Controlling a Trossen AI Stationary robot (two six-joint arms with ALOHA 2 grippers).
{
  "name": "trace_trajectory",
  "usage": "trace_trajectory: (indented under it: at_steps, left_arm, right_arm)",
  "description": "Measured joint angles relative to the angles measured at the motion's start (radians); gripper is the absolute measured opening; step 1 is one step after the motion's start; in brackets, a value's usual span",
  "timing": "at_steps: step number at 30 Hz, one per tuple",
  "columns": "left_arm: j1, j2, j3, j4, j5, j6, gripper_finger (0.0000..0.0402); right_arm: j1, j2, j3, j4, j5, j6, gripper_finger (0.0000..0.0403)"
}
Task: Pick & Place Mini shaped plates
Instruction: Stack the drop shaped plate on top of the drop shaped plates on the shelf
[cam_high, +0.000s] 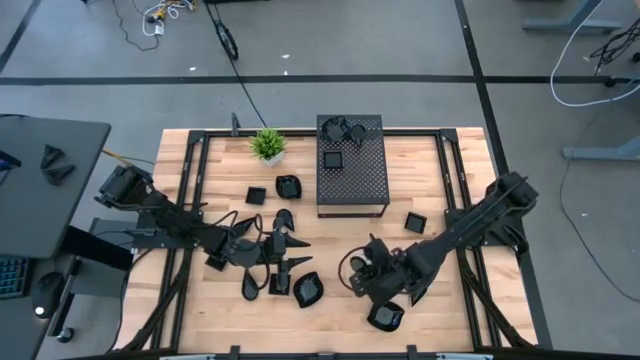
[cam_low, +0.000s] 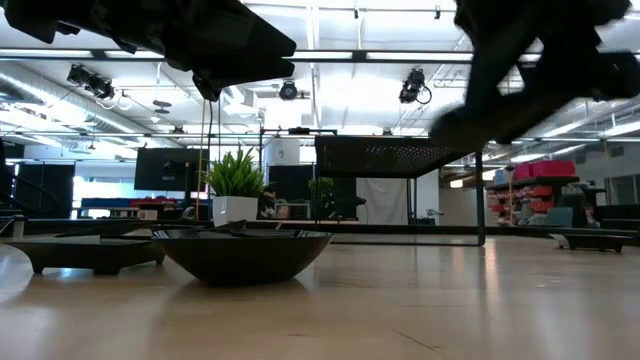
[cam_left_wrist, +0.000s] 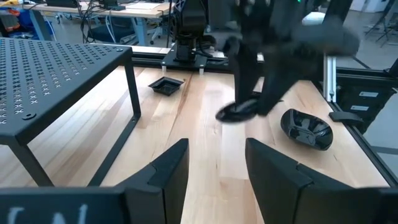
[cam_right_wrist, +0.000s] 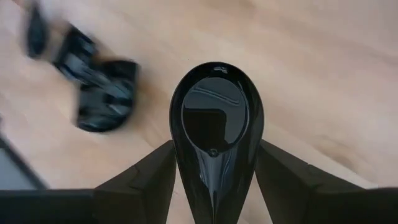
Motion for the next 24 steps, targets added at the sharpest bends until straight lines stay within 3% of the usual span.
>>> trace_trajectory:
  at_steps: [10, 17, 24]
  left_arm:
    - [0.000, 0.000, 0.000, 0.000, 0.000, 0.000, 0.0165]
    - [0.000, 0.000, 0.000, 0.000, 0.000, 0.005, 0.0165]
    - [0.000, 0.000, 0.000, 0.000, 0.000, 0.006, 0.0165]
  right_arm:
    - [-0.080, -0.197, 0.001, 0.010, 0.214, -0.232, 0.0210]
    - [-0.322, -0.294, 0.001, 0.021, 0.265, -0.454, 0.0207]
    - [-0.548, -0.297, 0.001, 0.203, 0.252, -0.743, 0.0204]
